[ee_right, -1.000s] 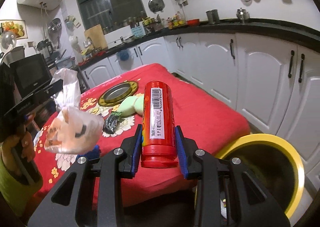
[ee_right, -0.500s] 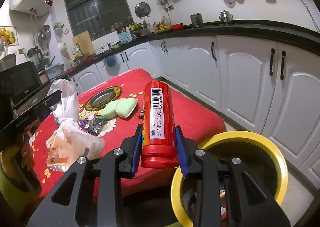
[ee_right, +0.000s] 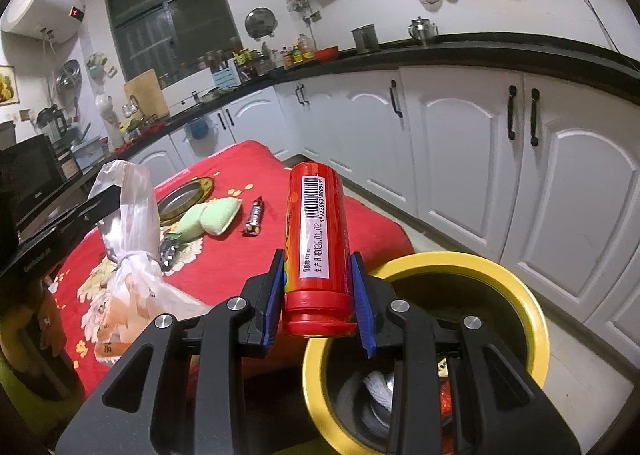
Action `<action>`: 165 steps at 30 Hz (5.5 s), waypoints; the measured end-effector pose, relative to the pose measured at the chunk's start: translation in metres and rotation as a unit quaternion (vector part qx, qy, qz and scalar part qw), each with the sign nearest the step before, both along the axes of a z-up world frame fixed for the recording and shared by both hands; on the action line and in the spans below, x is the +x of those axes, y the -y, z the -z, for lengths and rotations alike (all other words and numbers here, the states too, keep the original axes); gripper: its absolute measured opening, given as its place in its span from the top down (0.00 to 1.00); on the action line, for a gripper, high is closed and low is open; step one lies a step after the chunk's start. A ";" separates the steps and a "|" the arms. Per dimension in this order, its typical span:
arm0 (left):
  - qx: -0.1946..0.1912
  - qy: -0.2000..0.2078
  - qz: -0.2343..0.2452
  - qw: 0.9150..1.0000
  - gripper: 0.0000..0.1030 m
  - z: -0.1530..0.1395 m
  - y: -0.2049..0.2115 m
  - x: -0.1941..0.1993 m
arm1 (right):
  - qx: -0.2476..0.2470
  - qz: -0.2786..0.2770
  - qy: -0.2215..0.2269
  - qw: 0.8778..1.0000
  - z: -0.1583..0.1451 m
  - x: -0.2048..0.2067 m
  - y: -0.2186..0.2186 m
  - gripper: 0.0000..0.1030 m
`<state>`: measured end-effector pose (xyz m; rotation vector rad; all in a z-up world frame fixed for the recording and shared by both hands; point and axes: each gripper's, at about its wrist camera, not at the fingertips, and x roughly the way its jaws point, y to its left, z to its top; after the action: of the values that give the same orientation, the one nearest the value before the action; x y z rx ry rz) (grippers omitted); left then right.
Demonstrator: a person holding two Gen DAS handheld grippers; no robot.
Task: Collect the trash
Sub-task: 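Carry the red bottle and white plastic bag over the yellow bin with both tools, then open both grippers to drop the bottle and bag into the bin, then move both tools back over the remaining items on the blanket, then grasp the blue plastic bag with the right gripper while the left grasps the purple snack wrapper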
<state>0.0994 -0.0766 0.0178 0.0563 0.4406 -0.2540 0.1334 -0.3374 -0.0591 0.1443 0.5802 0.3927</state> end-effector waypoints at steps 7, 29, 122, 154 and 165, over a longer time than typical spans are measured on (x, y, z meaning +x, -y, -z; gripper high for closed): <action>0.011 -0.005 0.019 1.000 0.86 0.007 0.022 0.005 | 0.003 0.018 -0.006 1.000 0.004 -0.001 0.017 0.71; 0.056 -0.032 0.070 0.995 0.86 0.047 0.091 0.023 | 0.019 0.055 -0.034 0.998 0.023 0.003 0.060 0.71; -0.034 -0.044 -0.047 0.997 0.11 0.031 -0.001 0.003 | -0.025 0.045 -0.029 0.998 0.007 -0.001 0.005 0.19; -0.038 -0.041 -0.152 0.987 0.11 0.017 -0.116 -0.014 | -0.045 -0.077 -0.017 0.996 -0.004 -0.011 -0.102 0.19; -0.063 -0.066 -0.197 0.976 0.11 0.024 -0.164 -0.014 | -0.054 -0.148 -0.018 0.987 -0.002 -0.017 -0.157 0.19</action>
<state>0.0857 0.0878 -0.0059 -0.1721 0.5561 0.1069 0.1162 -0.1808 -0.0570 -0.0391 0.6599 0.6456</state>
